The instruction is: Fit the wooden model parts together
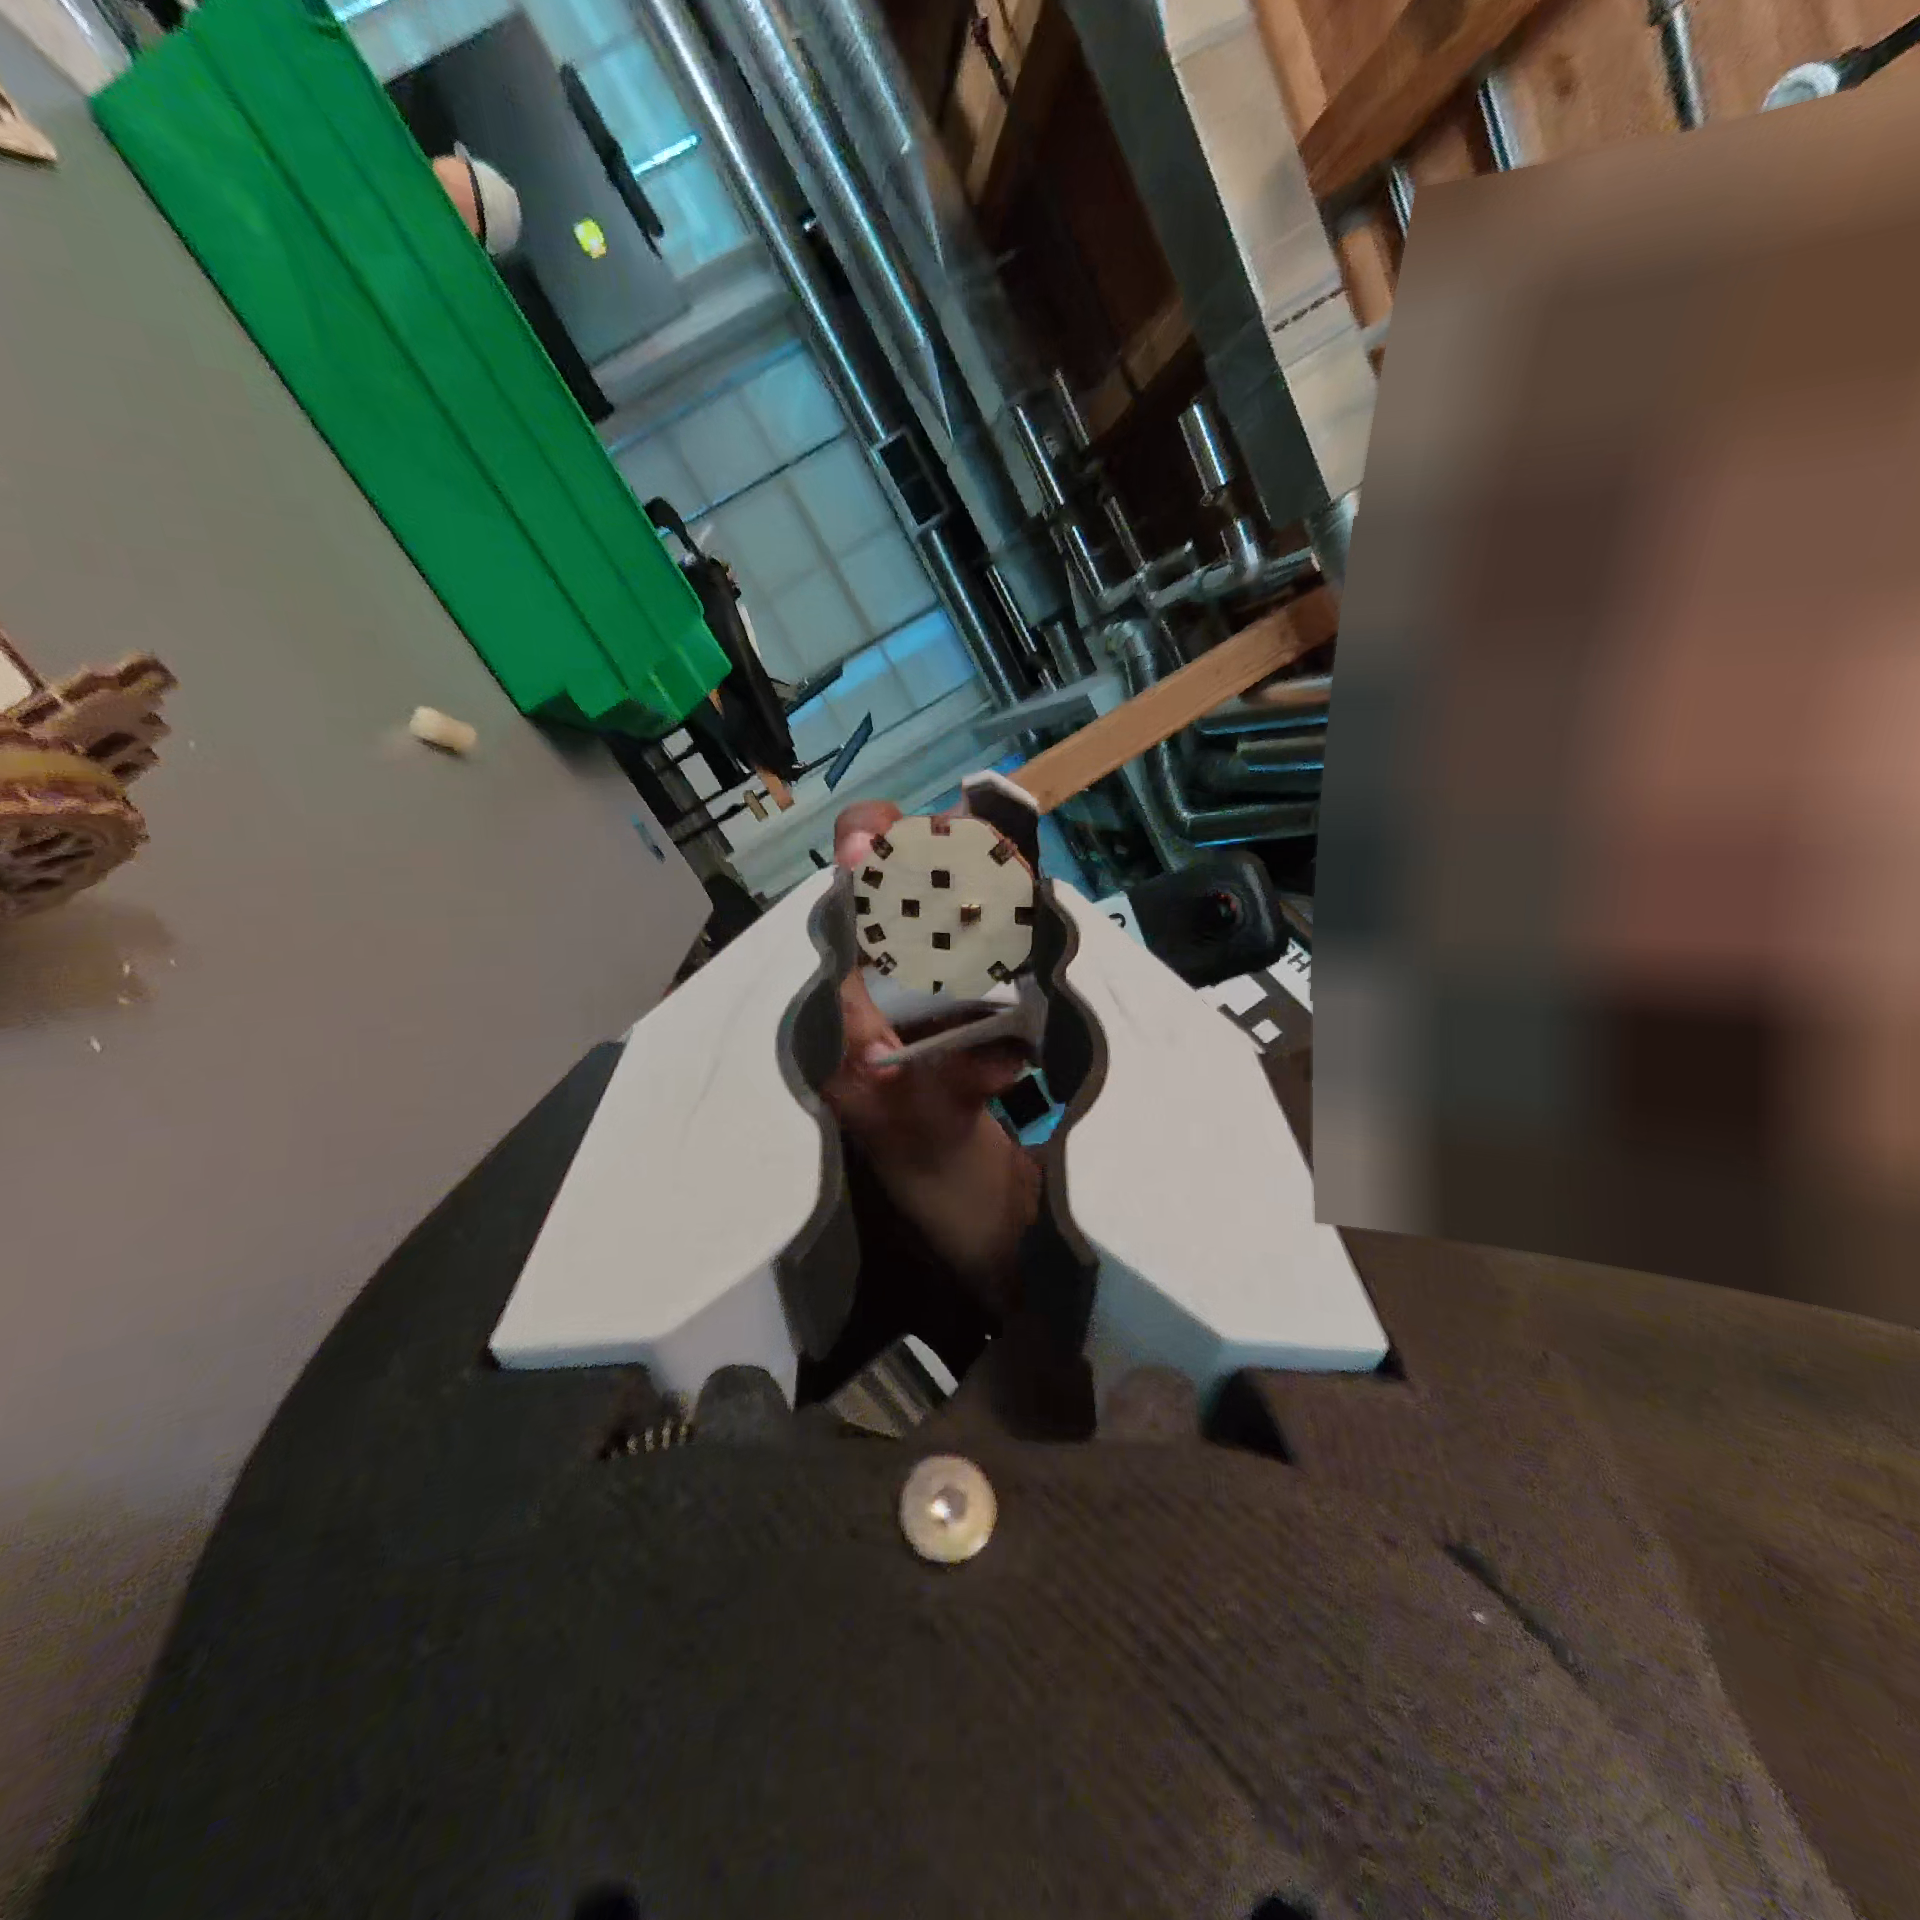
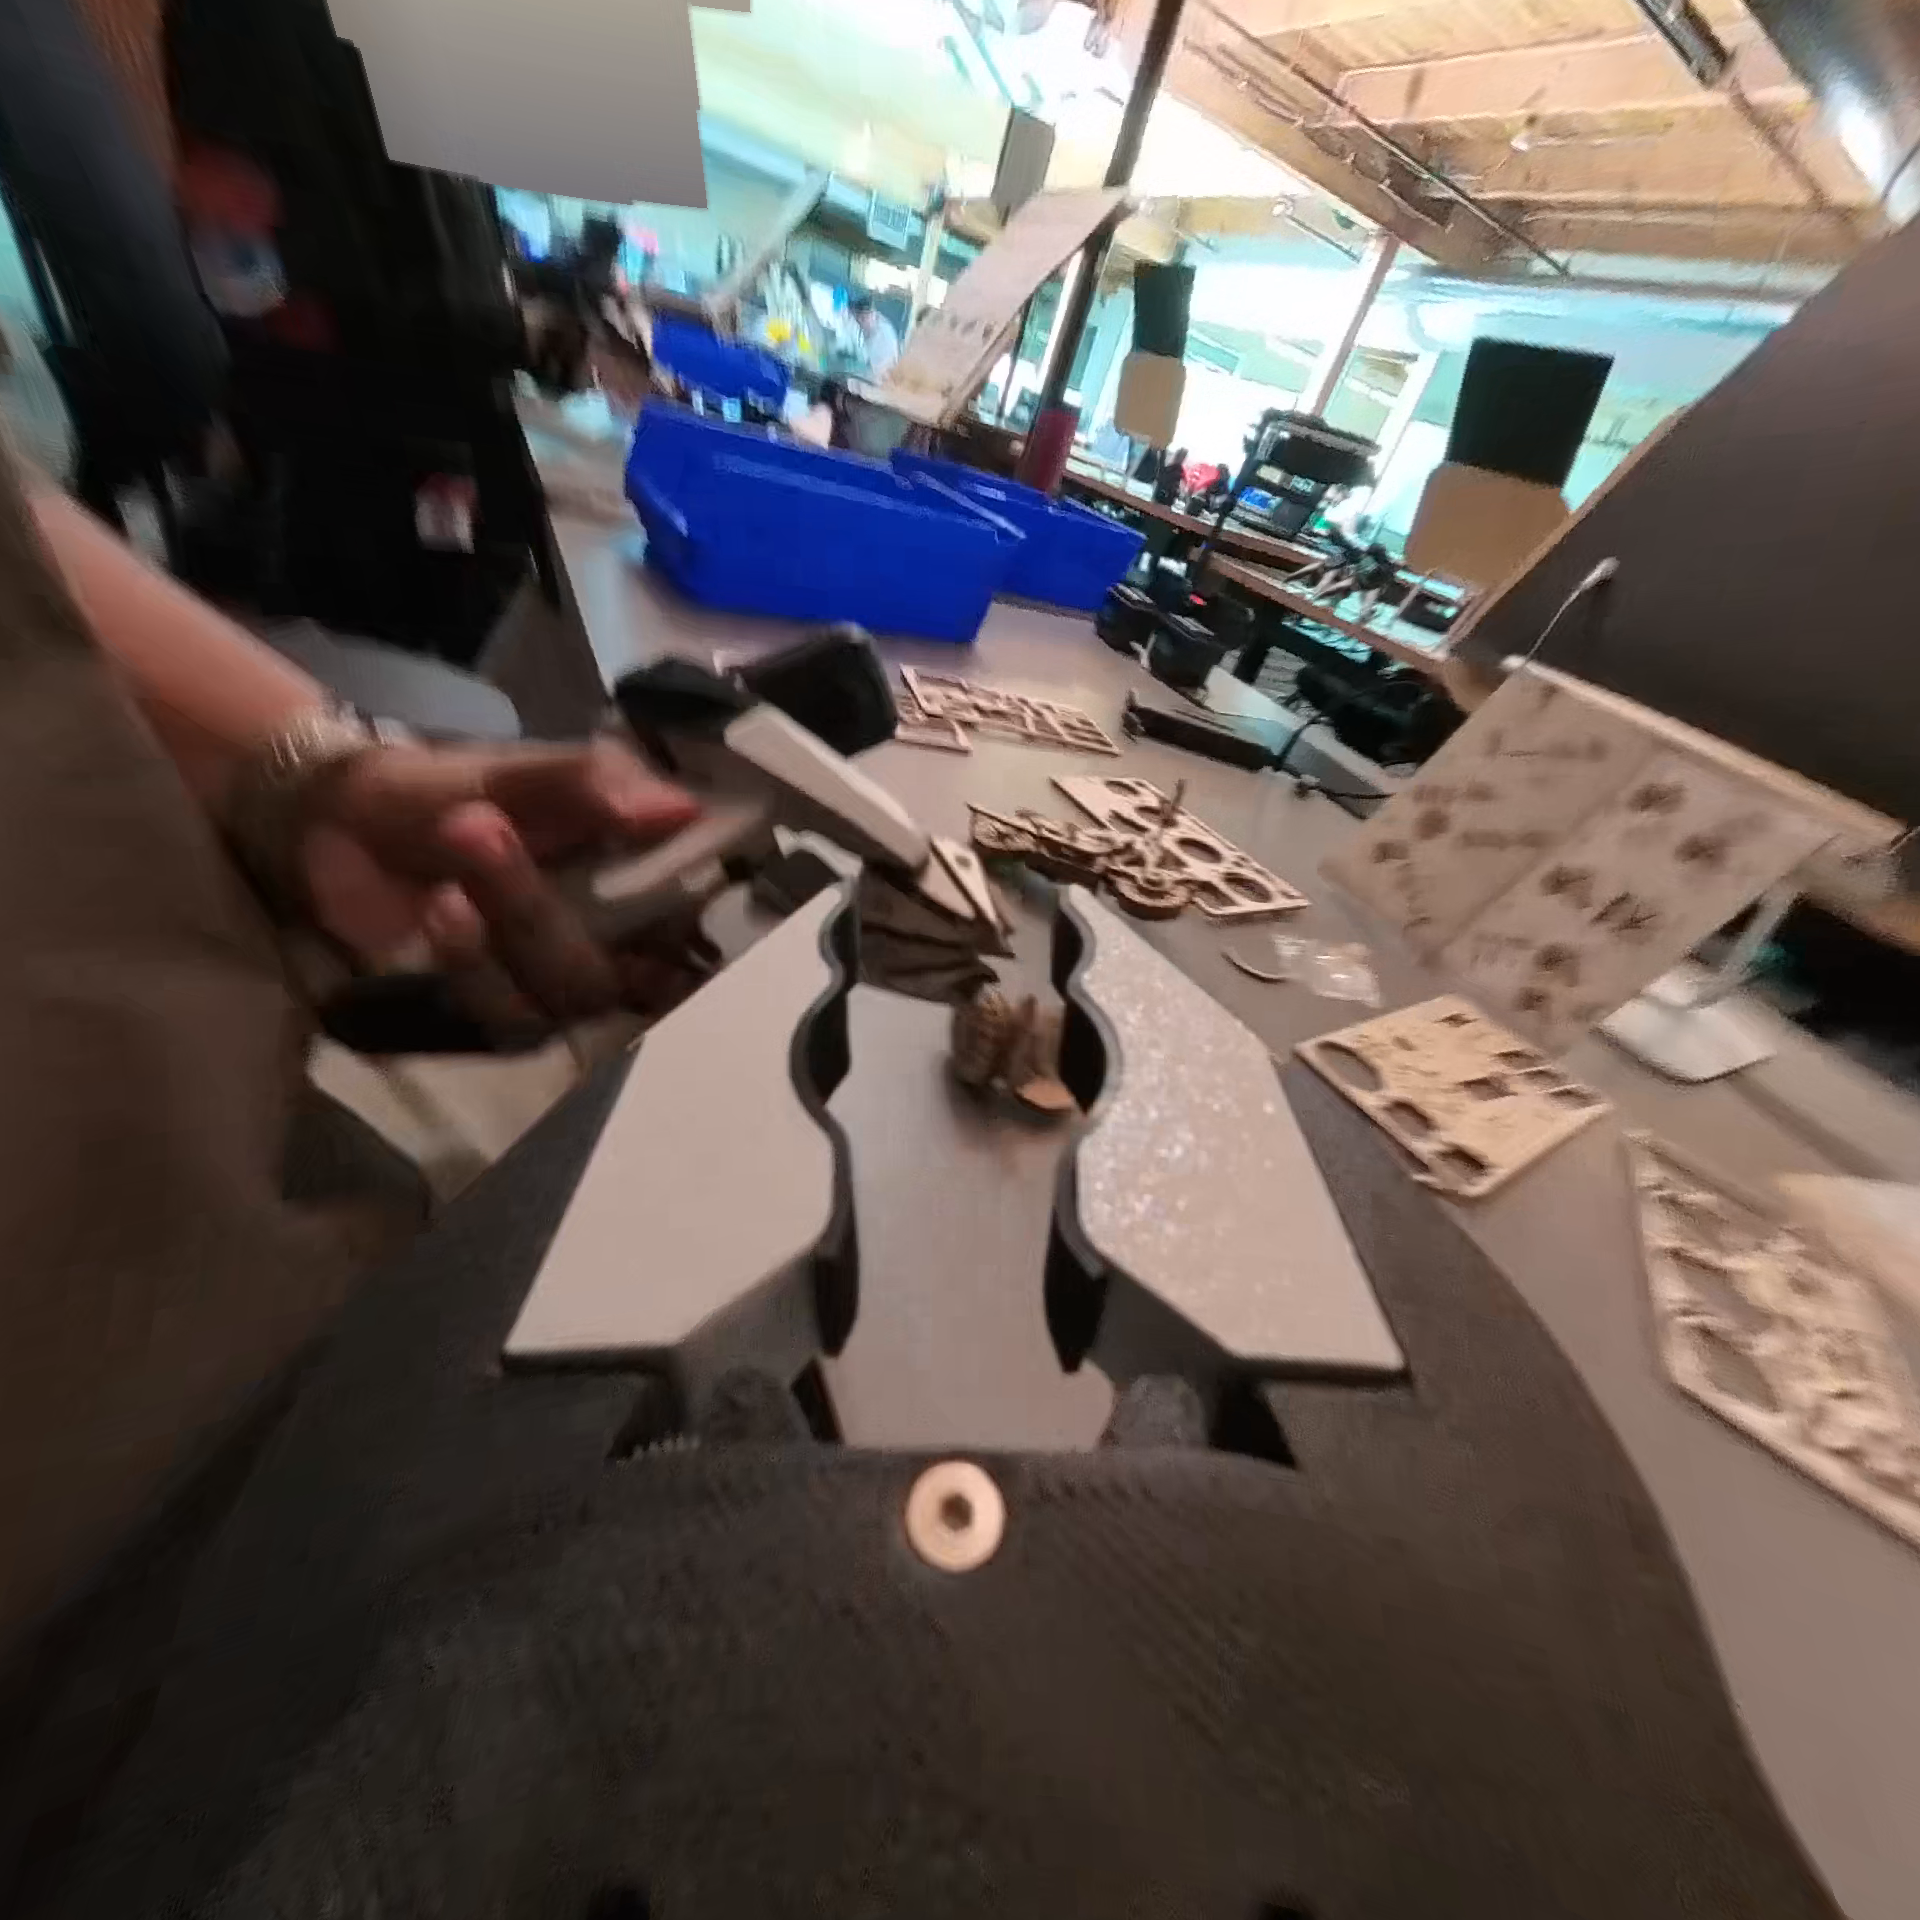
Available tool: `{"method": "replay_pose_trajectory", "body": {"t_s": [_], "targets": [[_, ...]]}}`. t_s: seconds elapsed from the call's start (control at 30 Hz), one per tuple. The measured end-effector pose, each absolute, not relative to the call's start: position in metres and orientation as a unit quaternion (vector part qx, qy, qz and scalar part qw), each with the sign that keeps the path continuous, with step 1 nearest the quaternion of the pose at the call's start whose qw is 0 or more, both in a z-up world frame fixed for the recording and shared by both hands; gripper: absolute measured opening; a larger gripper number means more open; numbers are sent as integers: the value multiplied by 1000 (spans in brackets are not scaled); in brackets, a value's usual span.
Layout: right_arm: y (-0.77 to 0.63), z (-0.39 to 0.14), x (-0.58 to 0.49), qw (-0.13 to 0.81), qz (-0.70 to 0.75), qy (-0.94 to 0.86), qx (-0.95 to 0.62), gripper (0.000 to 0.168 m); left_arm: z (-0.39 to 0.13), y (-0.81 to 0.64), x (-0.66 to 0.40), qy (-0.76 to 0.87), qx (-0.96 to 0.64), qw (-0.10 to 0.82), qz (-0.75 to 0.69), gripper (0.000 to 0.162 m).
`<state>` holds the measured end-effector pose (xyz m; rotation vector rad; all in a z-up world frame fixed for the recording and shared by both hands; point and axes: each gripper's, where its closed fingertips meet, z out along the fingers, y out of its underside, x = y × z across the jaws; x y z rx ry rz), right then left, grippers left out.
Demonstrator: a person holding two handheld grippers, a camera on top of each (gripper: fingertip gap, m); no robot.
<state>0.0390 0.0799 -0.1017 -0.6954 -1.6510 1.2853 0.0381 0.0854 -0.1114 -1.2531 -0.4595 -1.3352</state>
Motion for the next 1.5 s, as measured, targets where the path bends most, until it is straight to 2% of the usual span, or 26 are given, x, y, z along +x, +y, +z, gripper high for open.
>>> {"method": "replay_pose_trajectory", "body": {"t_s": [0.13,0.4,0.5,1.03,1.13,1.5], "targets": [[89,-111,44,491,460,-702,-233,20,-115,84,36,-220,-532,563,-594,32],[85,-113,46,475,462,-718,-213,20,-120,81,41,-219,-542,534,-610,31],[83,-115,48,466,464,-723,-210,14,-120,81,43,-220,-539,528,-618,32],[85,-120,48,459,454,-733,-214,12,-125,84,43,-228,-542,520,-619,32],[86,-119,47,467,451,-730,-214,16,-125,84,43,-228,-542,520,-619,32],[84,-120,48,461,448,-736,-212,11,-125,84,43,-231,-540,517,-623,32]]}}
